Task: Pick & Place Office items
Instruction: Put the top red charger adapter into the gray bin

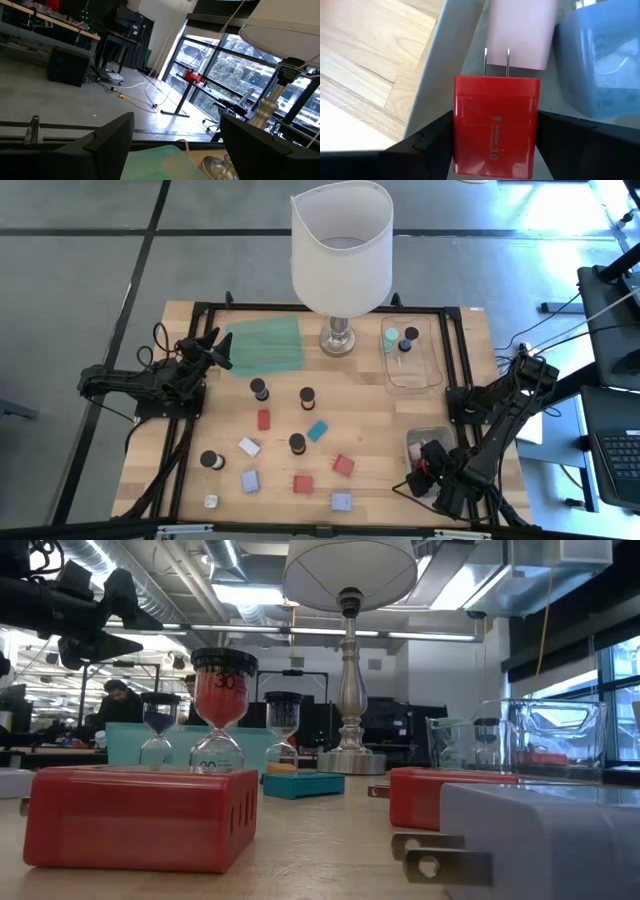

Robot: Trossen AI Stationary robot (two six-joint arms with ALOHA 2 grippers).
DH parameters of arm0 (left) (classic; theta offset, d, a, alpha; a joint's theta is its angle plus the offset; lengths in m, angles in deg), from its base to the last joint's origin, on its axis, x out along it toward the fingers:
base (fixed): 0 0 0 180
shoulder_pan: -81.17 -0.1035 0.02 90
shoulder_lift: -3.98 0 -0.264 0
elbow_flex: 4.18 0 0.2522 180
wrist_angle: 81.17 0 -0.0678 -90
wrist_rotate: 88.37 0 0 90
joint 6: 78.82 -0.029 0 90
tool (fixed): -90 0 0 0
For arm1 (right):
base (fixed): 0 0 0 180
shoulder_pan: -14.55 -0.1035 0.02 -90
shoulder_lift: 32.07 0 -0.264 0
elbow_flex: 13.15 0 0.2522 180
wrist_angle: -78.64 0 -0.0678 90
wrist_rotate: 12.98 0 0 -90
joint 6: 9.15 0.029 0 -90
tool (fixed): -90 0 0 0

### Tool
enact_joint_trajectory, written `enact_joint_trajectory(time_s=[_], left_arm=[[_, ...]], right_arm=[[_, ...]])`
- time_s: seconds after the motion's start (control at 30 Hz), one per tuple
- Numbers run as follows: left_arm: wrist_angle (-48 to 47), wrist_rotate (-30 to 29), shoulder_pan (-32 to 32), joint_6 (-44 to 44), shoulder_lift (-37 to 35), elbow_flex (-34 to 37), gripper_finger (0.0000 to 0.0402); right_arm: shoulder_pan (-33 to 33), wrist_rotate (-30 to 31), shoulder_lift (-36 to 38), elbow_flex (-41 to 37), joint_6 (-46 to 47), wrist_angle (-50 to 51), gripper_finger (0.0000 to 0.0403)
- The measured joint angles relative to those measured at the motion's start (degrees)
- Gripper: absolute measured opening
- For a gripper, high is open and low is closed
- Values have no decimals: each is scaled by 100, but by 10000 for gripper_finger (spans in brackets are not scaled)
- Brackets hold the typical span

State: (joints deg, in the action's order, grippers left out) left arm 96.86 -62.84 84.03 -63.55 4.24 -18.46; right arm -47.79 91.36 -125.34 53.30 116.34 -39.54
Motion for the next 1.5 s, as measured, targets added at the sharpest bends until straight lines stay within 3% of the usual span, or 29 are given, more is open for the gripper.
enact_joint_trajectory(time_s=[0.27,0.63,0.9,1.2,1.37,1.5], left_arm=[[0,1,0,0,0,0,290],[0,0,0,0,0,0,290],[0,2,0,0,0,0,290],[-1,1,0,0,0,0,290],[-1,0,0,1,0,0,290],[-2,0,0,0,0,0,290]], right_arm=[[4,8,0,0,124,-74,256],[4,23,23,2,138,-156,334],[7,344,443,2,9,-116,382],[4,371,806,102,-498,59,385],[4,1011,1056,463,-1083,724,372],[62,2063,1326,668,-1873,961,362]])
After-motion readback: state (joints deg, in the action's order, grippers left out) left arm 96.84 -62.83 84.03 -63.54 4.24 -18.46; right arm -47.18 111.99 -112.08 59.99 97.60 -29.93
